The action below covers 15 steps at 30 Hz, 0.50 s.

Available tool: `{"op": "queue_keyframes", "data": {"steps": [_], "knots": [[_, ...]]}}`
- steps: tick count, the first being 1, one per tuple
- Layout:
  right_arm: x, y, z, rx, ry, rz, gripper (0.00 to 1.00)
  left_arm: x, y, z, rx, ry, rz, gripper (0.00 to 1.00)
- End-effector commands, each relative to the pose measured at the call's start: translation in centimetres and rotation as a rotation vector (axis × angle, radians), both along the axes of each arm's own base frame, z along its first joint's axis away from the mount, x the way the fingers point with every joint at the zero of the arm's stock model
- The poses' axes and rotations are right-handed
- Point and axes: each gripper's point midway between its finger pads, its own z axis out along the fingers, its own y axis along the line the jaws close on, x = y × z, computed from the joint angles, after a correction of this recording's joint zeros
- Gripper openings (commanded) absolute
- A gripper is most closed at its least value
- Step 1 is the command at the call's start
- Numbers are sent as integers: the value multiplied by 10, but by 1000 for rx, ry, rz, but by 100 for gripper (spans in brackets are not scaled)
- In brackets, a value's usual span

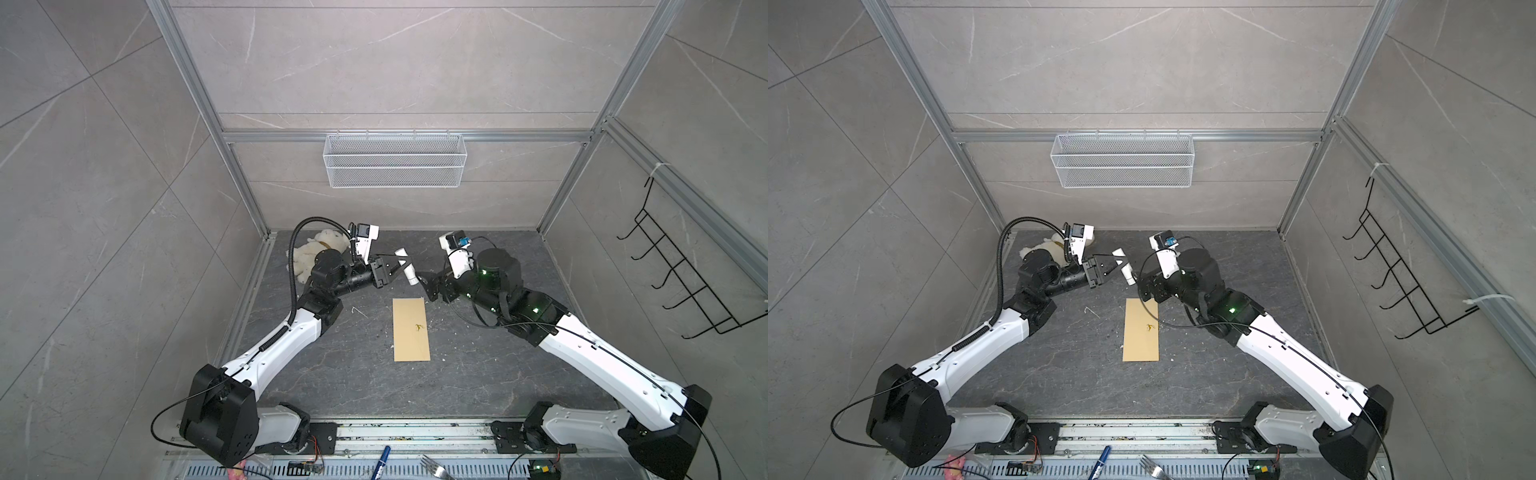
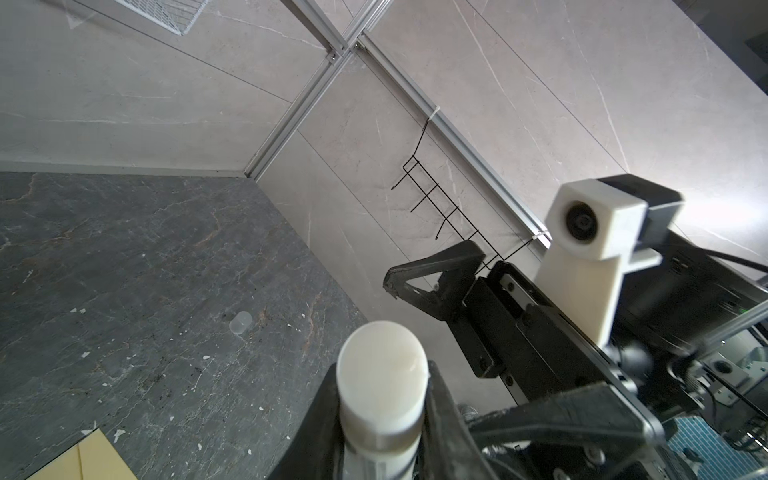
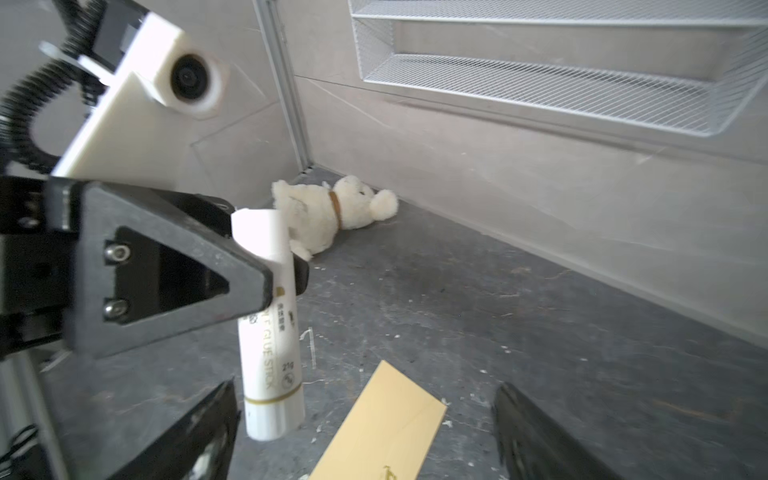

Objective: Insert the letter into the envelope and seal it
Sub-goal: 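Twist the glue stick base once more with the right gripper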

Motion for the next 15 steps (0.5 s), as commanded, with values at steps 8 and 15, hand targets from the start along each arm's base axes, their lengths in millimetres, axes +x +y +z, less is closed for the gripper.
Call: {"op": "queue_keyframes", "data": {"steps": [8,15], "knots": [[-33,33,-7,296,253,425,80,-19,-4,32,-91,-100,-112,0],[-29,42,-7,331,279,467,56,-19,-4,32,-94,-99,-116,0]]}}
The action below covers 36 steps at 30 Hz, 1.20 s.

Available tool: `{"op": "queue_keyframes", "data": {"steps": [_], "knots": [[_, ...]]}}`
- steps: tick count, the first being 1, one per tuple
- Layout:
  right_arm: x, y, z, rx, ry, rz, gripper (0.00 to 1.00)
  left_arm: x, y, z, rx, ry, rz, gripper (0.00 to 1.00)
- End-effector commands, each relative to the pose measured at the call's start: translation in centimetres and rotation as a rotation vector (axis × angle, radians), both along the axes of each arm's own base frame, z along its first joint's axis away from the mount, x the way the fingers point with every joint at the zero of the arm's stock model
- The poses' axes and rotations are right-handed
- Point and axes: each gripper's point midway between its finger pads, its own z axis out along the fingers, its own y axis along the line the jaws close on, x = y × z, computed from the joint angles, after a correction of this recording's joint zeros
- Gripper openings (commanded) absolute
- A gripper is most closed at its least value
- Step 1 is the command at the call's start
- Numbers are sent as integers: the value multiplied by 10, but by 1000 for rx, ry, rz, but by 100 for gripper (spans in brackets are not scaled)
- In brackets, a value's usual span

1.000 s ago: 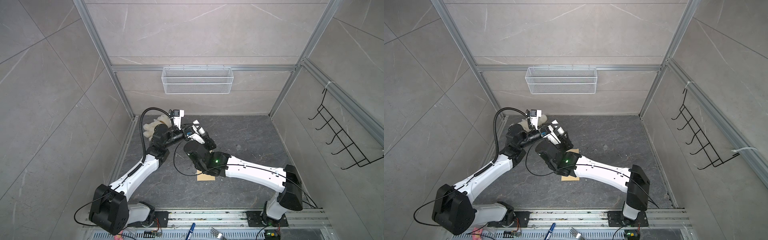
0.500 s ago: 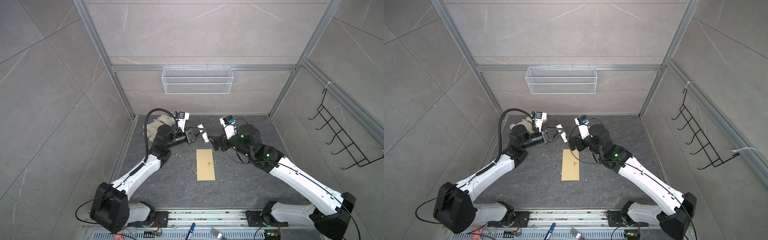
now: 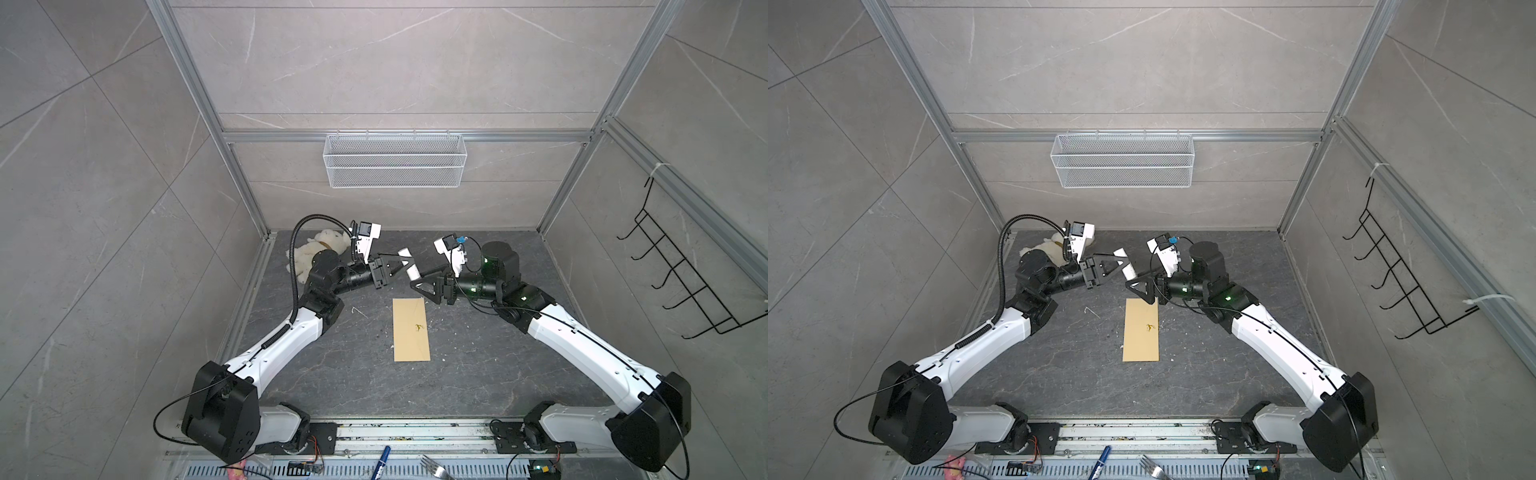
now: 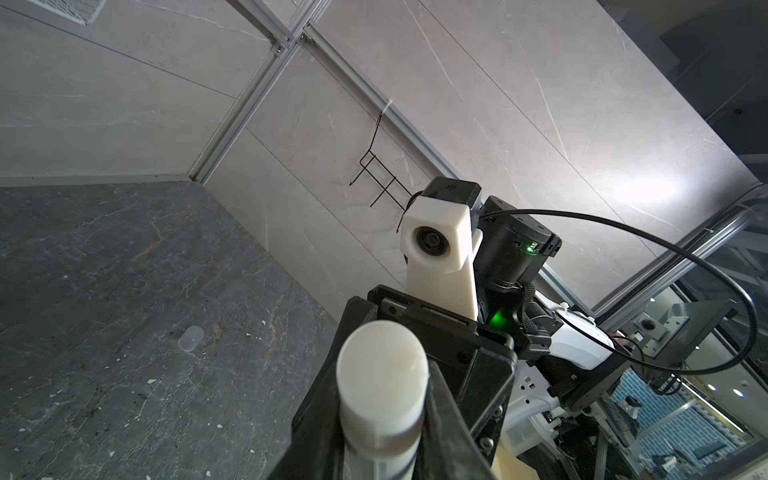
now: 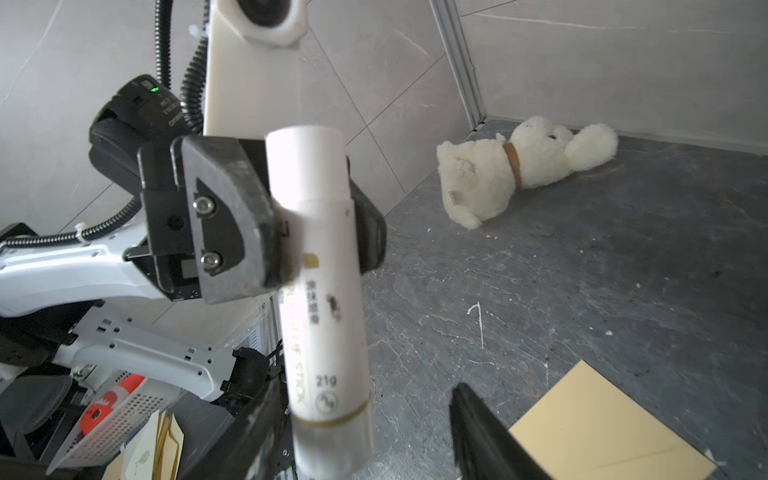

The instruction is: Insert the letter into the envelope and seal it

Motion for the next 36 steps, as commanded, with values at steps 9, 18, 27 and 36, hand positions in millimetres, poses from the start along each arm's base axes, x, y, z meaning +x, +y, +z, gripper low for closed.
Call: {"op": "queue_keyframes", "data": {"steps": [9,18,27,36], "knots": [[-1,7,11,59,9,42,23,-3,0,12,-31,-50,-23,0],[34,-16,-5,-185,-68,-302,3,15,3,-15,86,10,92,0],[44,-16,6,-604,-422,-716,0,23,4,-26,120,46,135,0],[45,9,10,-1029,-763,-1003,0,27,4,-30,126,60,147,0]]}}
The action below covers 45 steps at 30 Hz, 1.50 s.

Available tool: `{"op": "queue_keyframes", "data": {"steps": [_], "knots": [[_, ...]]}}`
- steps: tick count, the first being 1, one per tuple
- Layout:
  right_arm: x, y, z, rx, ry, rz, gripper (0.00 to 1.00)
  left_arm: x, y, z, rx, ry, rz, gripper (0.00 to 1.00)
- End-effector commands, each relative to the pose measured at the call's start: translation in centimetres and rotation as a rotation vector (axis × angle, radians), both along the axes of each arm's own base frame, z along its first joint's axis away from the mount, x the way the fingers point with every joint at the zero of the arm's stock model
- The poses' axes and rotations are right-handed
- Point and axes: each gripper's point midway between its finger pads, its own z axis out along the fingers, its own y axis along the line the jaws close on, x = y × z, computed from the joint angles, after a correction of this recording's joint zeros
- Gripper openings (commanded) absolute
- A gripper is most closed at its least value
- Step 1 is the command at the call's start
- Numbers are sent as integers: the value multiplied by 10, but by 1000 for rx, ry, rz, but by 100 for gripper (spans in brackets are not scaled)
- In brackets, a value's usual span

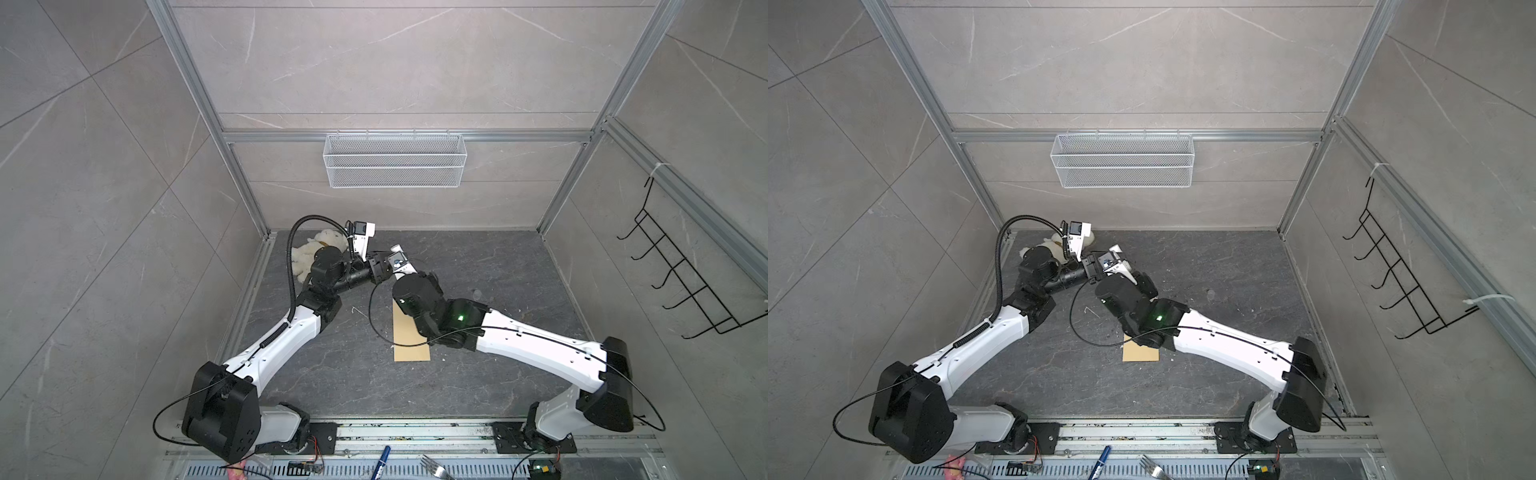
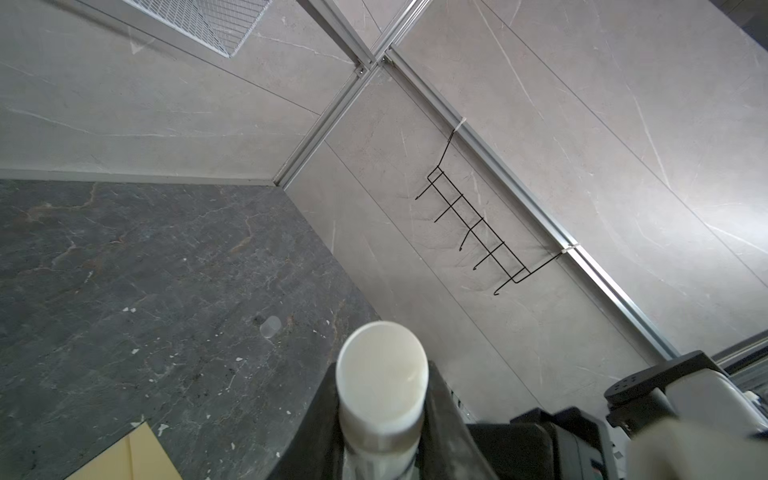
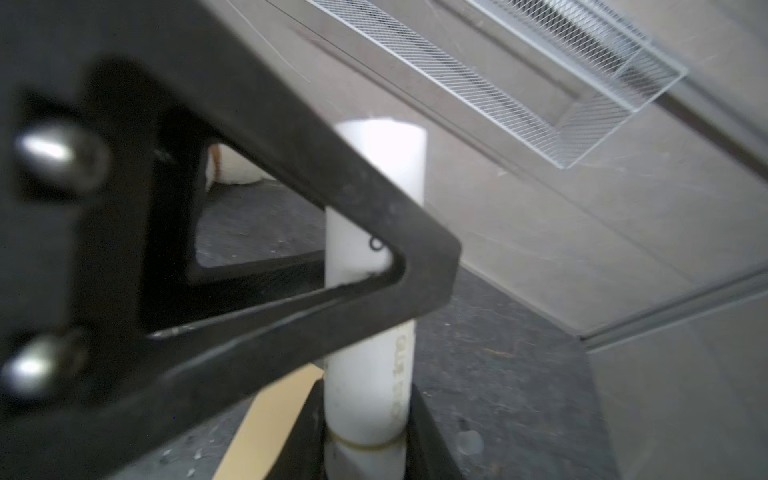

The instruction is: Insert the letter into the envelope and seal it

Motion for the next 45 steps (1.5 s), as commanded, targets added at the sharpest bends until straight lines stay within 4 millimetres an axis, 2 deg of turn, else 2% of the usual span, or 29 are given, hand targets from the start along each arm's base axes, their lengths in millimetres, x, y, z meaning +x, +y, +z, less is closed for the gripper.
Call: {"op": "queue_keyframes", "data": {"steps": [1,7,10,12,15,18,20,21,24,28,32,39,42,45], "knots": [[5,-2,30,-174,-173,-172,0,-9,-8,-1,23,13,-35,0],[5,10,18,-205,-154,-148,1,-9,-7,-2,24,12,-33,0],[2,13,15,-139,-111,-80,7,-9,-7,-1,24,9,-31,0],[-4,15,15,-58,-62,-3,19,-10,-6,-1,24,7,-31,0],[-12,15,6,107,96,162,45,-12,-6,4,15,-7,-36,0],[-24,12,3,317,267,350,79,-16,-5,10,7,-24,-44,0],[-32,7,4,456,378,465,89,-18,-4,15,2,-39,-53,0],[-36,4,5,518,429,520,89,-20,-4,16,1,-44,-59,0],[-47,-2,10,623,519,630,90,-23,-5,21,-9,-62,-76,0],[-46,-8,11,719,589,683,88,-26,-7,24,-26,-70,-100,0],[-44,-7,11,798,636,737,76,-28,-8,26,-43,-71,-116,0],[-39,-3,10,826,654,749,53,-30,-8,28,-46,-75,-127,0],[-36,-3,10,831,651,744,39,-29,-9,26,-46,-70,-129,0],[-34,-4,11,833,647,730,28,-29,-9,25,-46,-68,-130,0]]}}
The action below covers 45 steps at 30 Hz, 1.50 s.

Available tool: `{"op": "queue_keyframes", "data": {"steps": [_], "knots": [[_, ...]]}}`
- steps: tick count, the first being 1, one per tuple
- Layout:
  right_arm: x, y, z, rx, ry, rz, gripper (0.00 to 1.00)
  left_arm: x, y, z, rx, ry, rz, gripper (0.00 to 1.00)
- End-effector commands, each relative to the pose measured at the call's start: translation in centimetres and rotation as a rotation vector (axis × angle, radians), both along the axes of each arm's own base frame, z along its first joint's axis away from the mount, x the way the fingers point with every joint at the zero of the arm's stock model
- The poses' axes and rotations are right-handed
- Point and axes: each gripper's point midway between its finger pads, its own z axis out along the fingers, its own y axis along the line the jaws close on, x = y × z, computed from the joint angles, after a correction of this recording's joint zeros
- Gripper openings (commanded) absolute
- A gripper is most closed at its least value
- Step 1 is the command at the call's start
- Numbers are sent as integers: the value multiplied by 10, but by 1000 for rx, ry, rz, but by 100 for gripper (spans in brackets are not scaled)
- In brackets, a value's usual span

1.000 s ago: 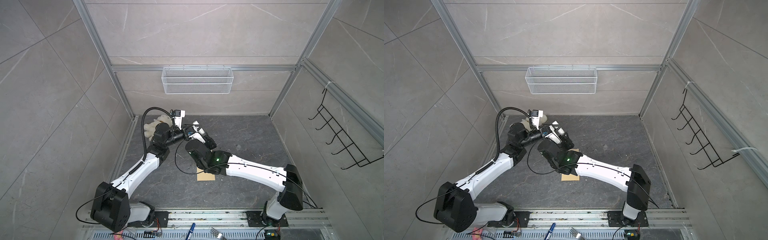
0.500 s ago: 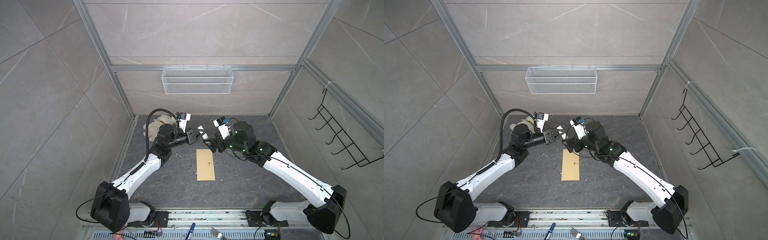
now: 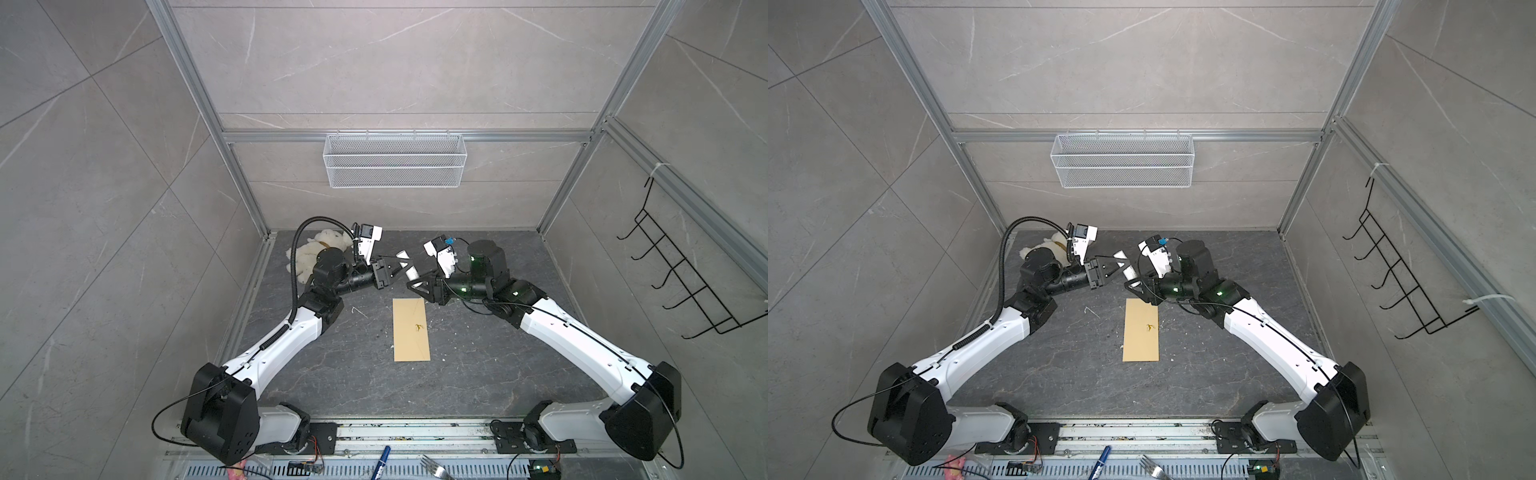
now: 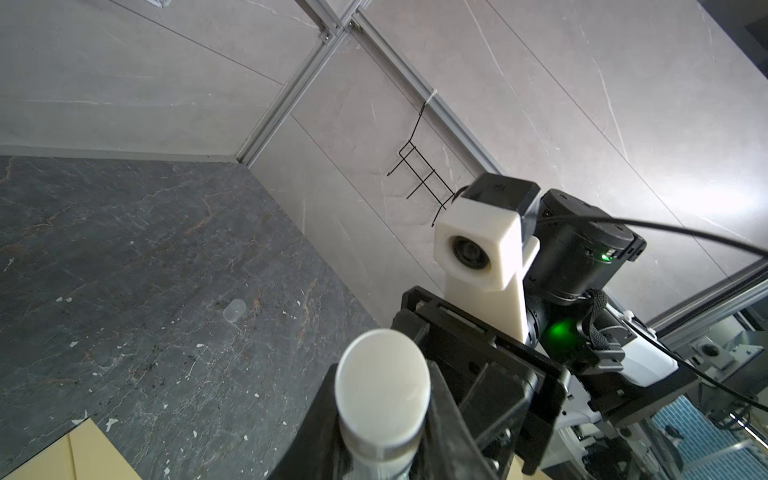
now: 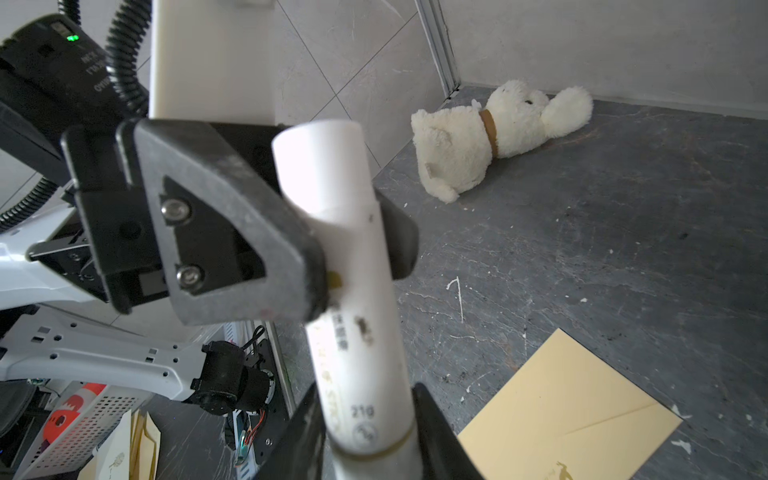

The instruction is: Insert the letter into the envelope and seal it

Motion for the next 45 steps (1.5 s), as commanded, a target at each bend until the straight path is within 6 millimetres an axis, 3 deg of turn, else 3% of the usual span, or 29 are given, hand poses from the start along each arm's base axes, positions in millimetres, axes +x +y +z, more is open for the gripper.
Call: {"op": "queue_keyframes", "data": {"steps": [1,7,11,15,22,28,31,36,38,40,45], "knots": [[1,3,8,27,-14,8,25,-6,1,20,-37,-71,-20,0],[24,-15,0,-63,-26,-161,3,2,1,8,6,-31,8,0],[42,-31,-4,-174,-71,-335,0,10,3,-5,47,5,55,0],[50,-43,-1,-414,-268,-567,0,14,3,-13,63,29,66,0],[51,-35,18,-813,-616,-853,0,18,0,-19,70,52,65,0],[51,-17,8,-921,-679,-832,0,19,0,-18,69,50,68,0],[45,-9,2,-842,-639,-750,17,18,0,-16,65,44,64,0],[24,0,-4,-595,-486,-487,68,13,1,-8,58,1,49,0],[13,-2,-5,-480,-400,-377,82,10,0,-3,52,-22,31,0],[4,-6,-2,-374,-332,-285,88,6,-1,3,43,-45,13,0],[-16,-16,10,-190,-220,-132,91,-3,-1,12,26,-96,-23,0]]}}
